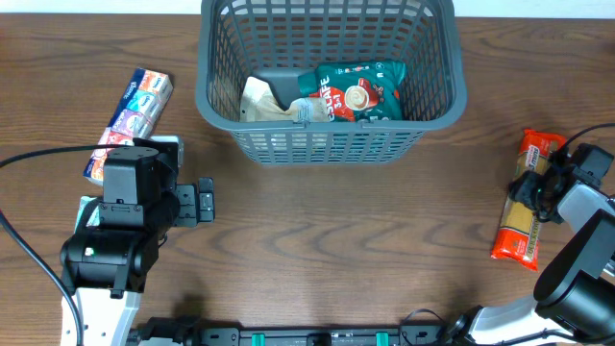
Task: Pack container
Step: 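Move the right gripper to the spaghetti package and grasp it, then lift the spaghetti package and lay it into the basket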
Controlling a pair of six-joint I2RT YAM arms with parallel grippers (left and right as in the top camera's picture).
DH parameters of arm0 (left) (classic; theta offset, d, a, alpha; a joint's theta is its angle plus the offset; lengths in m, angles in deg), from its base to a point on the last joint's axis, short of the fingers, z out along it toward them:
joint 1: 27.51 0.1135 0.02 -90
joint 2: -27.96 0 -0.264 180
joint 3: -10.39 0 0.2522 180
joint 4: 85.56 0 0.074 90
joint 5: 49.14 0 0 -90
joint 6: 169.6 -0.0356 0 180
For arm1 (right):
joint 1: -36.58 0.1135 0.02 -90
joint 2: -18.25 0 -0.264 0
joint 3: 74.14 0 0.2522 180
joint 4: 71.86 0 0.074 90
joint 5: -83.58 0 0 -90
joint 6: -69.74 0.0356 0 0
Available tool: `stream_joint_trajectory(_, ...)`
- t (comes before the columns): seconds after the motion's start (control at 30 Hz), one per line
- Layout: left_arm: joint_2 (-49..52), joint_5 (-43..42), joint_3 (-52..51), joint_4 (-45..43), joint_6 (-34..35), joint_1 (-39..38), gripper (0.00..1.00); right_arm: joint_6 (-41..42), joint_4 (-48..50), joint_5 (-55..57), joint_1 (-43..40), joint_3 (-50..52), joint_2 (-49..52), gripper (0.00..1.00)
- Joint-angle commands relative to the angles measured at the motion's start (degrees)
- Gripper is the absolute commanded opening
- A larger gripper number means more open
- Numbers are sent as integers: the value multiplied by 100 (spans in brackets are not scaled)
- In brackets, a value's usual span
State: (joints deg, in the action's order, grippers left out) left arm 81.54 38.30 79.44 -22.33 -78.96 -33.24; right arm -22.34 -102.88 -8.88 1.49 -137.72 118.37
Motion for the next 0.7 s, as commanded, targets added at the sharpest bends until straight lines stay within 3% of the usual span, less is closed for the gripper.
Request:
stream_joint_trajectory(0.0, -9, 70, 120, 0, 48, -9, 98, 35, -162, -308, -2, 190, 350, 39)
stream_joint_trajectory(0.07, -11, 68, 120, -2, 48, -9, 99, 35, -173, -514, 24, 173, 337, 25)
stream_joint_trajectory(0.1, -11, 68, 120, -2, 48, -9, 99, 39, -188, -584, 46, 153, 321, 3)
stream_joint_trajectory(0.43, -11, 68, 120, 0, 48, -9, 99, 184, -1209, -680, 879, -973, -531, 1)
stream_joint_trajectory(0.67, -9, 70, 120, 2, 48, -9, 98, 376, -2914, -850, 1517, -3574, -981, 1)
